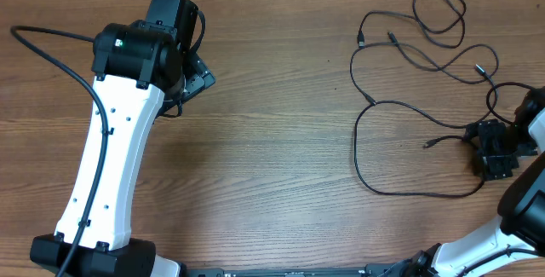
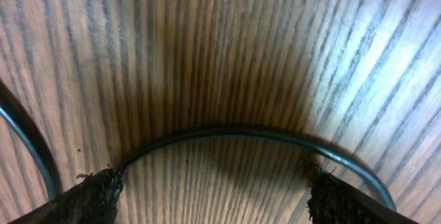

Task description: Untangle cables

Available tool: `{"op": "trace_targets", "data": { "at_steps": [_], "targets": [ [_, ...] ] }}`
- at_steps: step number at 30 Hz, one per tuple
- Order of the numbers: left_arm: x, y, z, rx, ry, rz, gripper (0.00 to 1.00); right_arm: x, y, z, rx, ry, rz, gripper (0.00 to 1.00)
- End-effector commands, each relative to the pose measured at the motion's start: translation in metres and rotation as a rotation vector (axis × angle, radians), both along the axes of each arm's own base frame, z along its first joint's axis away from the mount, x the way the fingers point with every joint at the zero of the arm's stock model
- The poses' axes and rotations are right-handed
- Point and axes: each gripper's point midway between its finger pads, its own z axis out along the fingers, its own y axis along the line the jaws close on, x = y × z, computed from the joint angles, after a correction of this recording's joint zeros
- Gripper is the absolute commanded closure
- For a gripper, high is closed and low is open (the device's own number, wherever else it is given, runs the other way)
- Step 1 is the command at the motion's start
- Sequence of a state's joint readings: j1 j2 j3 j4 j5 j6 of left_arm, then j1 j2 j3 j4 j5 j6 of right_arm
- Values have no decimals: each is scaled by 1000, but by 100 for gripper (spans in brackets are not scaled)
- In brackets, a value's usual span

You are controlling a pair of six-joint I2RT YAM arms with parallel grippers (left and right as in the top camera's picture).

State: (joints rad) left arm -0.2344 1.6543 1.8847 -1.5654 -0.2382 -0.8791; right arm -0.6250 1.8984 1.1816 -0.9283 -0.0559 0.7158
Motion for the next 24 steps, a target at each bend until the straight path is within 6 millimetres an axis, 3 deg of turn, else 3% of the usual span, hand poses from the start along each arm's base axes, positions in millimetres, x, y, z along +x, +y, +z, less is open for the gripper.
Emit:
{"op": "trace_targets", "data": {
  "at_steps": [1, 6, 13, 24],
  "targets": [
    [1, -1, -4, 2, 14, -13, 0, 2, 7, 3, -3, -19, -7, 12],
    [1, -1, -4, 2, 15, -13, 0, 10, 10, 2, -38, -22, 27, 19],
    [0, -1, -4, 3, 16, -14, 0, 23, 20, 2, -47, -50, 62, 15],
    [1, -1, -4, 2, 14, -13, 0, 8, 13, 0, -105, 35, 60, 28]
  ]
}}
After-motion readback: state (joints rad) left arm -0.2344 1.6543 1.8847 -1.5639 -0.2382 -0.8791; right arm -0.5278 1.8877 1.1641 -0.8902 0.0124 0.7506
